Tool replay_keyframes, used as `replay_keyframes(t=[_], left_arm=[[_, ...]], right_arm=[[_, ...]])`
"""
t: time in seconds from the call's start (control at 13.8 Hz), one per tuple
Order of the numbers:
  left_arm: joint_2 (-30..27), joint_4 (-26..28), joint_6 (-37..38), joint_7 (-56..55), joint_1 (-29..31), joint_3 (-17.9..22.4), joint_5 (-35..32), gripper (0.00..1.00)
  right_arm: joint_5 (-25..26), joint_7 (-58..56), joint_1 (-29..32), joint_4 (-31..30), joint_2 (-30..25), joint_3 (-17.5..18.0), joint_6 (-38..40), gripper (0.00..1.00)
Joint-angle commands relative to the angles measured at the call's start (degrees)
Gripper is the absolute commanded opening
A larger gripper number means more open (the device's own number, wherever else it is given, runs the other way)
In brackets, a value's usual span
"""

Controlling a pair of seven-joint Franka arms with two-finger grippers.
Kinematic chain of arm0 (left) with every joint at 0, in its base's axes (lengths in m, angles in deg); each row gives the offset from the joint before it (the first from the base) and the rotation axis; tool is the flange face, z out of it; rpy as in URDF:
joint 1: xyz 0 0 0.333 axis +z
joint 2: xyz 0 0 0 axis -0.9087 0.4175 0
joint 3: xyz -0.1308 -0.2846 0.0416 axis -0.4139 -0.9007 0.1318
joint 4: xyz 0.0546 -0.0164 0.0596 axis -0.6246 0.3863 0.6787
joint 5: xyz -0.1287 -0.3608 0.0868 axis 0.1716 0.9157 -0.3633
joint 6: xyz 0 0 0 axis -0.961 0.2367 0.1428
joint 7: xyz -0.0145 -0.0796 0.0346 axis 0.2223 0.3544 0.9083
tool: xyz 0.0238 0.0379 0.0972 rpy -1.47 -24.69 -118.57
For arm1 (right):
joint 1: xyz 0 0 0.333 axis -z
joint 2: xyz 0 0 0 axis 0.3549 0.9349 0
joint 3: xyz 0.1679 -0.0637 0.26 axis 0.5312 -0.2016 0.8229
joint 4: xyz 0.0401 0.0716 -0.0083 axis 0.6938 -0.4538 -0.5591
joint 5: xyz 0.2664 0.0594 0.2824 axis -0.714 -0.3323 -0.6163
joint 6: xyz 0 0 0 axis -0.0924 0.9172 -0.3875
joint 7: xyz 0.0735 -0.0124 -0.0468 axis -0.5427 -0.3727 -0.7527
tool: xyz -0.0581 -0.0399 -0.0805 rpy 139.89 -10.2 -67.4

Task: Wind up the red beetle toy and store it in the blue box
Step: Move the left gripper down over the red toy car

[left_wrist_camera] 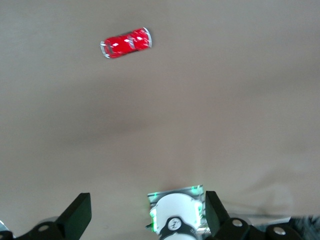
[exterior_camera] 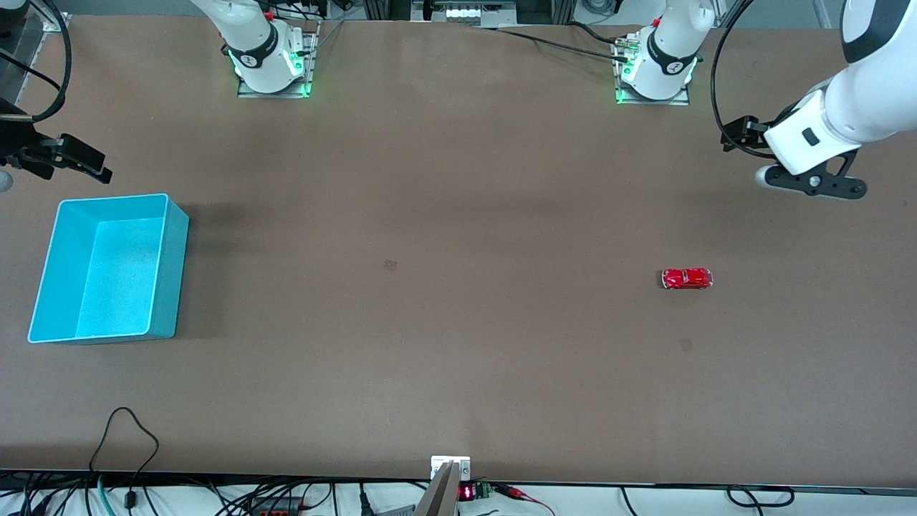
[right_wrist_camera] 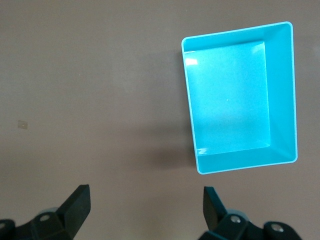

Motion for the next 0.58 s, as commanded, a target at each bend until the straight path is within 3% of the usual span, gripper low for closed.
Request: replay_keyframes(t=[0.0,0.14,0.51], left_arm=[[2.61,-0.43,-0.53,17.51,1.72,0.22,0.73,1.00],[4.46,1.31,-4.12,31.42,2.60,0.31,-1.10,1.00],[5.26,16.85,-30.54,50.53,2.78,0.31,-2.86,1.00]], right_arm=[[0.51,-0.79,-0.01,-0.75,-0.90,0.21,-0.59,1.00],[0.60,-0.79,-0.01,-0.75,-0.81,0.21,-0.59,1.00],[0.60,-0.79,-0.01,-0.75,-0.81,0.21,-0.59,1.00]])
